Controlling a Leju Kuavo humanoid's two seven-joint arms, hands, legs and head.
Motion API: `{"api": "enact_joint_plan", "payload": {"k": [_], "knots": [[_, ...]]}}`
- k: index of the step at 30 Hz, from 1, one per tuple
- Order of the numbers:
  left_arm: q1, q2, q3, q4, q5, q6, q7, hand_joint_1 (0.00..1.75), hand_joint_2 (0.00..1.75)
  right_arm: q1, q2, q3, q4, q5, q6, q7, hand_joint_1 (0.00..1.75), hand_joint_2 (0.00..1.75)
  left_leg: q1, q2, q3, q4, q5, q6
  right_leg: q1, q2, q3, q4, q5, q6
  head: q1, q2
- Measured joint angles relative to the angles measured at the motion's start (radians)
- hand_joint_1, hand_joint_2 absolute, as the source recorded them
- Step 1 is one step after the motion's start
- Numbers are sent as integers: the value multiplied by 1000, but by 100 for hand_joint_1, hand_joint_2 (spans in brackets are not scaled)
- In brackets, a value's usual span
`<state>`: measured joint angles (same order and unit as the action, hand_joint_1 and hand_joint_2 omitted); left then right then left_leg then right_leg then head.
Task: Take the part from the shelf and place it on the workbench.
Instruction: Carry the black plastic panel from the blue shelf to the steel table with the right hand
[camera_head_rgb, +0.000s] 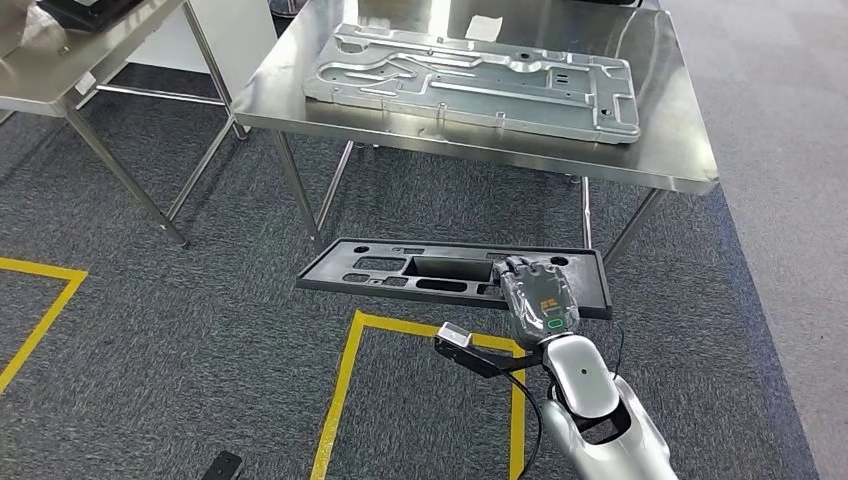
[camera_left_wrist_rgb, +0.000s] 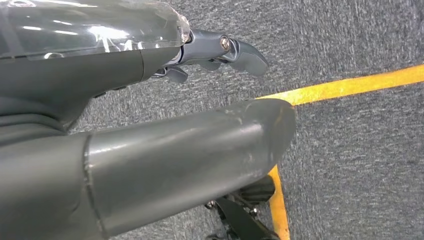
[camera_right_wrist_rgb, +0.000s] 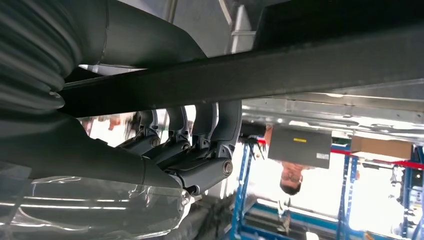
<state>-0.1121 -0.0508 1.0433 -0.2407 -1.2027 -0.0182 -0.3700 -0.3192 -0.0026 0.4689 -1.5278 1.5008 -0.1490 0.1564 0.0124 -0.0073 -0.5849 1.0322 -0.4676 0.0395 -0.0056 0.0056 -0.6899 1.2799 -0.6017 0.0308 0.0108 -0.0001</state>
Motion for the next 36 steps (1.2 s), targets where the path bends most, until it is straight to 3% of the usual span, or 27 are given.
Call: {"api": "enact_joint_plan", "payload": {"k": [1, 2, 4, 6, 9, 11, 12, 14, 16, 17, 18, 20, 22, 25, 27, 30, 32, 33, 36], "knots": [[0, 0, 0, 0, -1, 0, 1, 0, 0, -9, -7, 10, 6, 20, 2, -1, 175, 175, 0, 0, 5, 0, -5, -1, -3, 0, -25, 21, 3, 3, 0, 0], [1, 0, 0, 0, -3, 0, 1, 0, 0, -19, -14, 22, 12, 38, 2, -2, 175, 175, 1, -1, 13, 0, -11, -2, -6, -1, -33, 7, 28, 4, 0, 0], [1, 0, 0, 0, -7, 0, 2, 0, 0, -41, -26, 48, 19, 60, -8, -3, 175, 175, 2, -2, 31, -1, -25, -9, -8, -2, -1, -110, 122, 2, 1, 0], [0, 0, 0, 0, -10, 0, 2, 0, 0, -65, -38, 77, 19, 66, -36, 12, 175, 175, 2, -2, 44, -3, -37, -19, -2, -5, 36, -216, 162, -7, 0, 0], [0, 0, 0, 0, -12, 1, 2, 0, 0, -92, -63, 123, 1, 67, -80, 70, 175, 175, 0, 0, 57, -2, -42, -39, 4, -6, 54, -248, 156, -31, -2, 0], [-1, -1, 0, 0, -12, 1, 2, 0, 0, -111, -87, 155, -15, 67, -99, 118, 175, 175, 0, 1, 52, 33, -47, -48, 1, -6, 73, -257, 159, -46, -4, 0], [-2, -1, 0, 0, -12, 2, 2, 0, 0, -123, -99, 171, -21, 68, -109, 142, 175, 175, 2, 1, 33, 72, -59, -49, 0, -6, 83, -259, 155, -52, -6, 0], [-2, 0, 0, 0, -13, 3, 2, 0, 0, -147, -127, 203, -36, 68, -137, 197, 175, 175, 3, 2, -38, 191, -101, -51, 1, -6, 95, -261, 145, -59, -10, 0], [1, 0, 0, 1, -15, 4, 2, 0, 0, -168, -168, 238, -53, 68, -171, 264, 175, 175, 3, 2, -105, 272, -134, -54, 4, -5, 110, -260, 130, -60, -12, 0], [2, 0, 0, 1, -16, 4, 3, 0, 0, -180, -189, 254, -62, 68, -184, 295, 175, 175, 3, 2, -120, 268, -127, -54, 5, -4, 121, -260, 121, -59, -12, 0], [3, 0, 0, 1, -16, 4, 3, 0, 0, -191, -209, 266, -69, 68, -192, 316, 175, 175, 3, 2, -118, 230, -98, -52, 5, -4, 134, -259, 111, -58, -12, 0], [5, 1, 0, 1, -16, 4, 4, 0, 0, -207, -237, 278, -83, 68, -199, 332, 175, 175, 1, 2, -92, 107, -2, -44, 5, -4, 158, -259, 91, -52, -12, 0], [6, 3, 0, 2, -17, 4, 5, 0, 0, -212, -250, 281, -93, 68, -203, 322, 175, 175, -5, 3, -76, 29, 50, -34, 6, -1, 167, -261, 77, -42, -11, 0], [6, 4, 0, 2, -18, 3, 4, 0, 0, -205, -259, 279, -105, 68, -206, 286, 175, 175, -7, 1, -60, 6, 50, -17, 7, 1, 172, -255, 75, -22, -11, 0], [4, 4, 0, 2, -18, 3, 4, 0, 0, -198, -260, 267, -110, 68, -208, 254, 175, 175, -2, 0, -37, -5, 43, -7, 5, 0, 151, -204, 73, -11, -7, 0], [2, 4, 0, 2, -19, 3, 4, 0, 0, -176, -255, 235, -111, 68, -214, 218, 175, 175, 0, -2, -8, -11, 23, 0, -3, -1, 32, -35, 18, 2, -1, 0], [3, 3, 0, 3, -21, 3, 3, 0, 0, -155, -252, 220, -107, 68, -218, 207, 175, 175, 0, -6, 14, -11, 4, -2, -8, -1, -26, 6, -4, 7, -1, 0], [4, 3, 0, 3, -23, 3, 3, 0, 0, -146, -252, 215, -104, 68, -219, 205, 175, 175, 0, -7, 28, -11, -7, -4, -9, -2, -32, -21, 14, 7, -1, 0], [3, 3, 0, 4, -25, 3, 3, 0, 0, -131, -249, 201, -97, 68, -224, 202, 175, 175, -1, -11, 69, -13, -40, -15, -5, -5, 4, -201, 163, -7, 0, 0]]}}
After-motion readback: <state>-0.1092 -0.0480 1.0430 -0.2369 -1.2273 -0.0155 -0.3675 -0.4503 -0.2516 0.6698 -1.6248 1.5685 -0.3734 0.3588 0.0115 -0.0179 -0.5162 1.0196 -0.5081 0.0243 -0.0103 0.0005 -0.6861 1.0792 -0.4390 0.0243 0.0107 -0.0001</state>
